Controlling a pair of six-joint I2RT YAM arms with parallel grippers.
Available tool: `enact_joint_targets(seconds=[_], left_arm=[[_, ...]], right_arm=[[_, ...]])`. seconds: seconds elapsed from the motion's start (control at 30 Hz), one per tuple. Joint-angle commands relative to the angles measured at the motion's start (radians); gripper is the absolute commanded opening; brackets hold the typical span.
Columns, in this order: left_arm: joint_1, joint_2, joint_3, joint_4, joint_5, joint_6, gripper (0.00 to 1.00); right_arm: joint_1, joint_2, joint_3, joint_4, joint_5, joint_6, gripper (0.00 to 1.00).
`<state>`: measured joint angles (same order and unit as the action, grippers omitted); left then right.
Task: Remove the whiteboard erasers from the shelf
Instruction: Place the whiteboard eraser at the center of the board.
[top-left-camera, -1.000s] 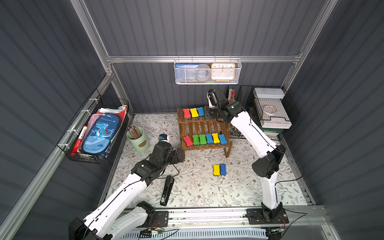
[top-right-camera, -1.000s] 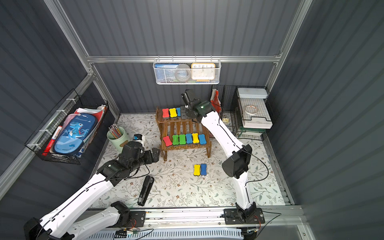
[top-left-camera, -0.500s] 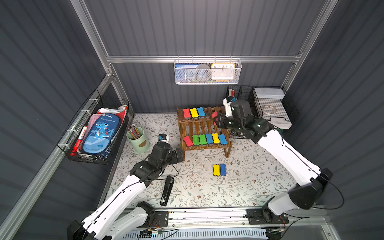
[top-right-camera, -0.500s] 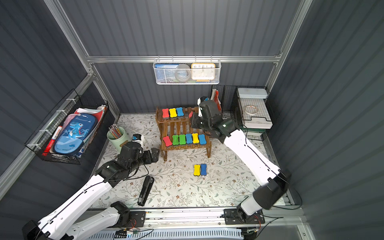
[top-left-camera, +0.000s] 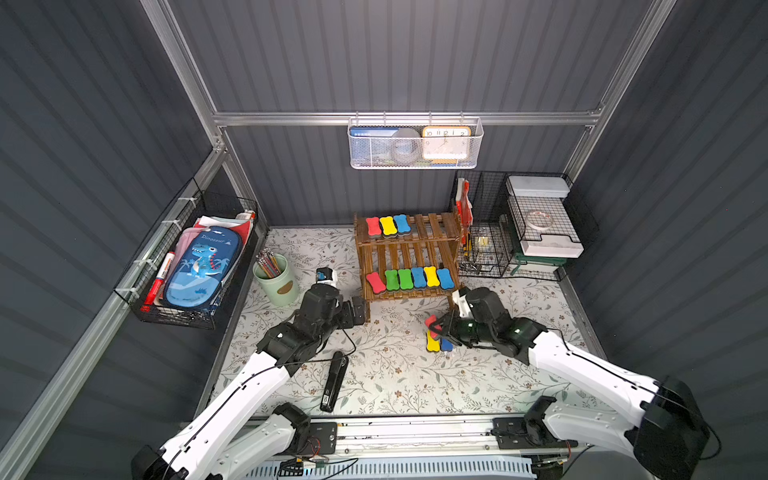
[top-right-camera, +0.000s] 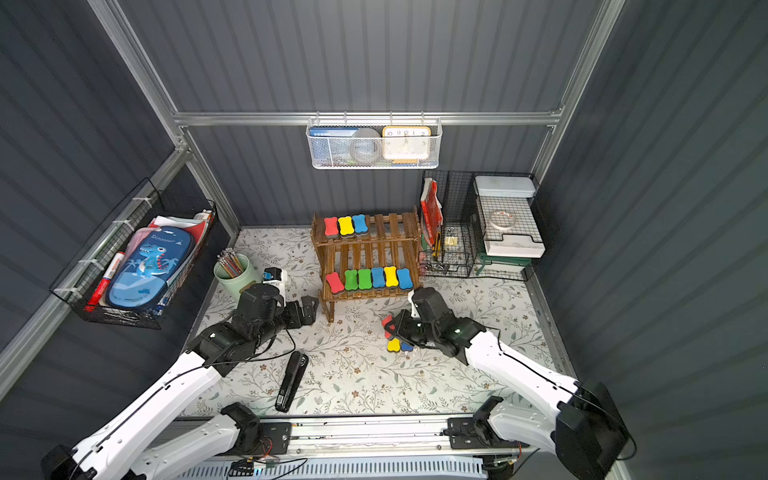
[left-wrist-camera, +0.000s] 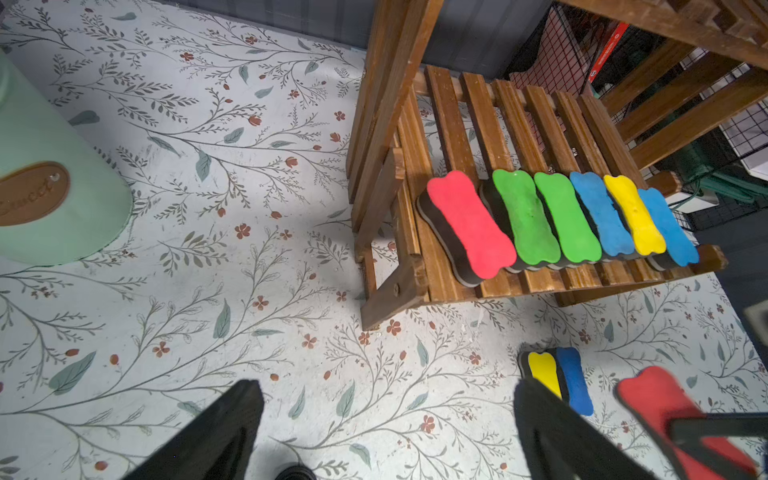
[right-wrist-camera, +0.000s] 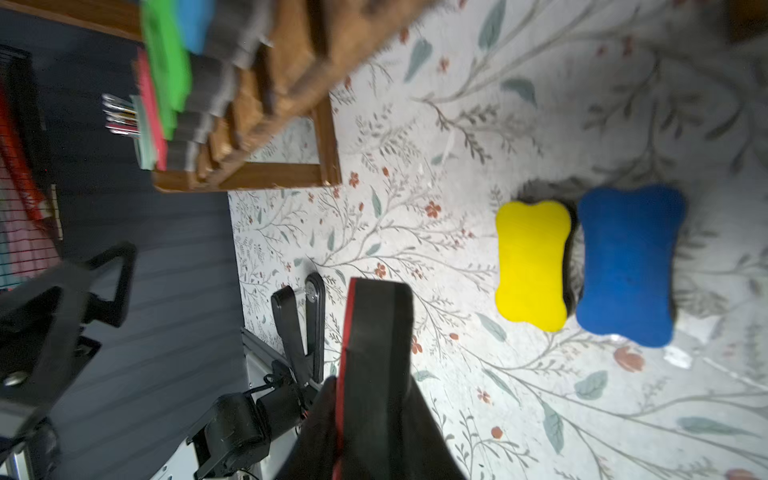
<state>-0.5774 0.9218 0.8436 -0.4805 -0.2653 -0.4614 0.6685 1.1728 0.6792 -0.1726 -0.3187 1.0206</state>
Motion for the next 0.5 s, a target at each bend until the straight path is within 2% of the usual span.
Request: enact_joint_targets(seconds=[0.0,0.2,0.47], left_arm=[[-0.004,-0.021,0.036,-0.026,0.005,0.02,0.99],[-0.004,-0.03,0.051,-0.056,-0.007,0.026,0.99],[-0.004,-0.04,0.056,-0.076,-0.013,0.025,0.99]], right_arm=[[0.036,0.093,-0.033,0.258,-0.051,0.12,0.05],[0.057,0.25,-0.028,0.412,-0.016,0.163,0.03],[0.057,0.325,-0.027,0.403,0.061,0.217,0.03]])
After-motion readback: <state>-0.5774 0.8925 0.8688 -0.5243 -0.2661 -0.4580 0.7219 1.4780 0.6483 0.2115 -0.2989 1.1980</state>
